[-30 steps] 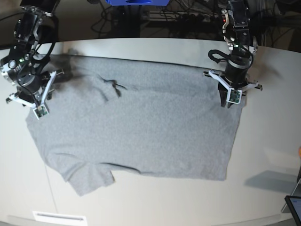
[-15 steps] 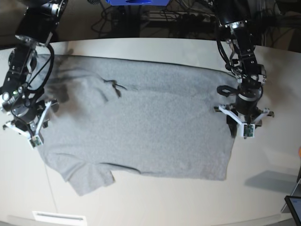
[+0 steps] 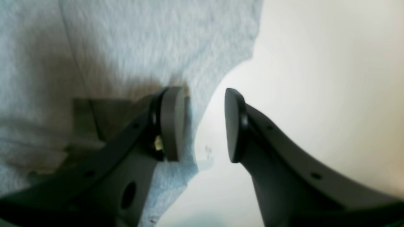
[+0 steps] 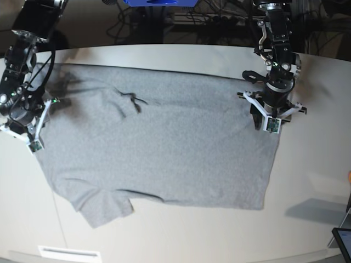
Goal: Fold the T-shirt properly
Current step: 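Open both grippers and lift them off the shoulder corners, then regrasp the shoulder corners with both grippers and smooth the collar edge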
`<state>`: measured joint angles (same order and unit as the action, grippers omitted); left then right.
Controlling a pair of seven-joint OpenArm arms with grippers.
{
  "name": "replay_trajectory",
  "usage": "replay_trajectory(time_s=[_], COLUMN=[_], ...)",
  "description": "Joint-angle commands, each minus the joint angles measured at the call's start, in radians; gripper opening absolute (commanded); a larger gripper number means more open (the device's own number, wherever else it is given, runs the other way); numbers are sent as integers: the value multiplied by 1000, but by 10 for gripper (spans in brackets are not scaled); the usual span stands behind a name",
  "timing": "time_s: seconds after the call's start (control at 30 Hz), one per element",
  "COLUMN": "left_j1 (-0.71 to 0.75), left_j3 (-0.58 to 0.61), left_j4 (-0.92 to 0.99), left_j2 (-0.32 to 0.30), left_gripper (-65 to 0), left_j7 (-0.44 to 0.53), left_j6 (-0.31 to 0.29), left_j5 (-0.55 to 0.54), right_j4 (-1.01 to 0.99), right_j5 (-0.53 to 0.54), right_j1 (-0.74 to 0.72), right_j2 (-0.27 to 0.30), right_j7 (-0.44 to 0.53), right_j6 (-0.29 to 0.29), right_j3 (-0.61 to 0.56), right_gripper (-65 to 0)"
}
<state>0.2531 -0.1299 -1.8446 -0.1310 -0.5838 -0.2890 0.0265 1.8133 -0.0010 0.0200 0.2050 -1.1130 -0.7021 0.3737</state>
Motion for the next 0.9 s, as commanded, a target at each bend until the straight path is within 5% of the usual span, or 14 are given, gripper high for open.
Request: replay_trajectory(time_s=[0.0, 0.6, 0.87], left_j1=[-4, 39, 67], left_j3=[-1, 0, -7], left_j4=[-20, 145, 197], left_j2=[-9, -9, -11], left_gripper=[-430, -432, -433], left_j7=[28, 29, 29], left_j6=[7, 9, 9], left_j5=[0, -3, 6], right_j4=[29, 15, -89], right_j5=[14, 14, 14], right_j1=[-9, 151, 192], right_j2=[15, -69, -89], right_j7=[27, 37, 138], right_j6=[4, 4, 4], right_j3=[5, 5, 6], right_gripper=[-440, -440, -440])
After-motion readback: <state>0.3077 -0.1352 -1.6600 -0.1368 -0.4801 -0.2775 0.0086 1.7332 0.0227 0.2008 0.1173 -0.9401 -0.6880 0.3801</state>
